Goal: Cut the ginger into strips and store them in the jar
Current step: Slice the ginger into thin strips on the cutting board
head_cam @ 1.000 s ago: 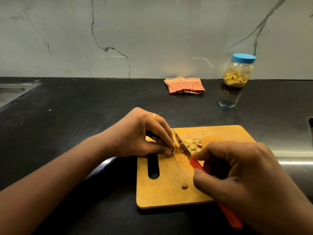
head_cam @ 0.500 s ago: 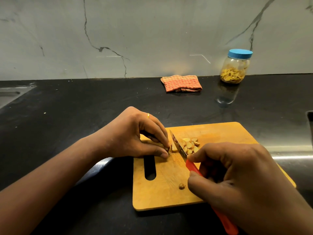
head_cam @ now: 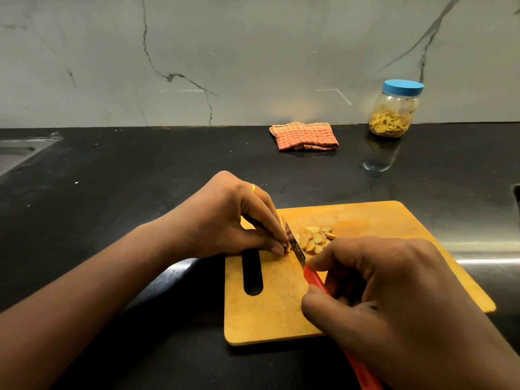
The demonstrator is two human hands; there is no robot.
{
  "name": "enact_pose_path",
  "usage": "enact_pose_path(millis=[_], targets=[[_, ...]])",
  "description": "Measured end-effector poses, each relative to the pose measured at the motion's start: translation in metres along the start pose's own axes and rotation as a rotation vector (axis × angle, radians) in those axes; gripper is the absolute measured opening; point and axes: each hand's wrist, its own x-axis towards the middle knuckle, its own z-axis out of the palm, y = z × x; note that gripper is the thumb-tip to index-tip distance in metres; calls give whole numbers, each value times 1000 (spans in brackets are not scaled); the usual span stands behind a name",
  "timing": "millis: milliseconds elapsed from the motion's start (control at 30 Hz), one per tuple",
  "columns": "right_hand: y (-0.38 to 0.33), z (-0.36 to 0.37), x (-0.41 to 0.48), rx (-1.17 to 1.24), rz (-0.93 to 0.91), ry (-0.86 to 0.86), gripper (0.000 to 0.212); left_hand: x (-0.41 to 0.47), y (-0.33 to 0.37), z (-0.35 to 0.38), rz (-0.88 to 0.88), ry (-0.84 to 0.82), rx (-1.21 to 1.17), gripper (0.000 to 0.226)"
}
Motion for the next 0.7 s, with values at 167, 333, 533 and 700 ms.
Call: enact_pose_path(millis=[167, 333, 533, 700], targets=[[-3, 2, 1, -47, 13, -31, 28, 1, 1, 0, 6, -2, 18, 15], [-7, 3, 3, -91, 48, -55, 25, 2, 1, 0, 8, -1, 31, 13], [-11, 4, 8, -35, 33, -50, 22, 1, 2, -1, -9, -11, 15, 13], [-8, 7, 12, -38, 68, -76, 21, 1, 2, -1, -19, -17, 30, 12]])
